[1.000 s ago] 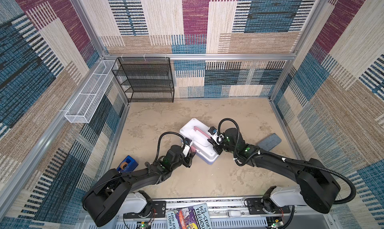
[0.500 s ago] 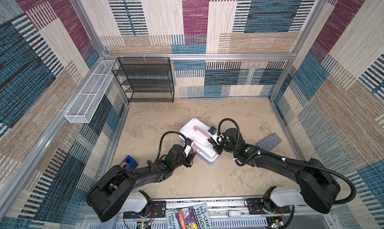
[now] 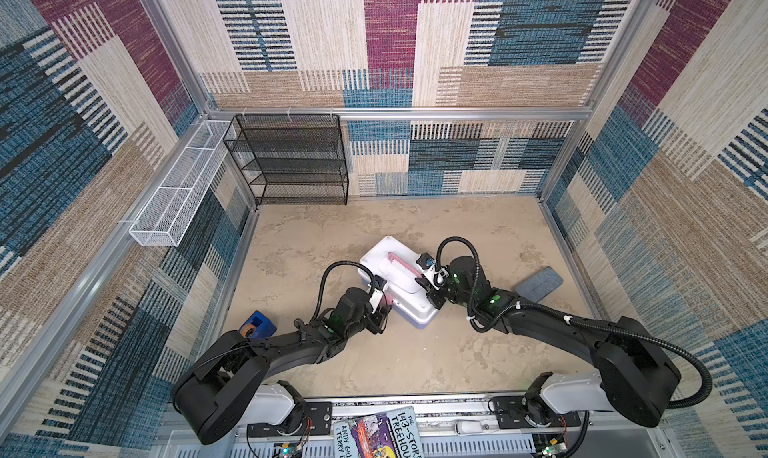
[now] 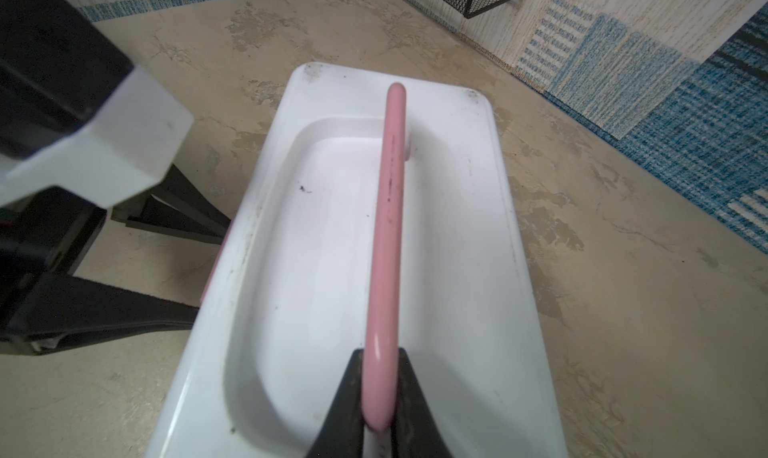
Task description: Pack the tool kit
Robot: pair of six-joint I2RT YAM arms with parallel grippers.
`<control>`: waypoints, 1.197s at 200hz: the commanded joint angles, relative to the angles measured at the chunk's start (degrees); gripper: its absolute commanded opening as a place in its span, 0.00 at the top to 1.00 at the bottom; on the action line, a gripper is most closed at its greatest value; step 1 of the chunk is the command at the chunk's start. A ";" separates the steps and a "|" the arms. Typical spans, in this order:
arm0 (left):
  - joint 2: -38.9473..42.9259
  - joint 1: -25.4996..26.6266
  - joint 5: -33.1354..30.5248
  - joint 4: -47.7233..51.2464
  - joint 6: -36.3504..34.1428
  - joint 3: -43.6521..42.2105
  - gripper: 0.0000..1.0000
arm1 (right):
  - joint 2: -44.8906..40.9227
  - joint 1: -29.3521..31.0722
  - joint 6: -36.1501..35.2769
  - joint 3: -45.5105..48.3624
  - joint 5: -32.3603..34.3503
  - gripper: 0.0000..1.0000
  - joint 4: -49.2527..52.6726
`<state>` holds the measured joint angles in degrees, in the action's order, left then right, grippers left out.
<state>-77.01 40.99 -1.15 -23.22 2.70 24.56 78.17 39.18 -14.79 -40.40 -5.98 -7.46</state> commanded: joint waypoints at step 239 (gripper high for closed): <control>-2.35 -0.01 1.19 3.49 -2.35 4.49 0.49 | -1.16 0.02 0.11 2.35 -1.65 0.87 4.97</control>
<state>-79.11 41.01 -0.84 -17.69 1.76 28.51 77.12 39.13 -14.83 -38.72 -6.94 -9.21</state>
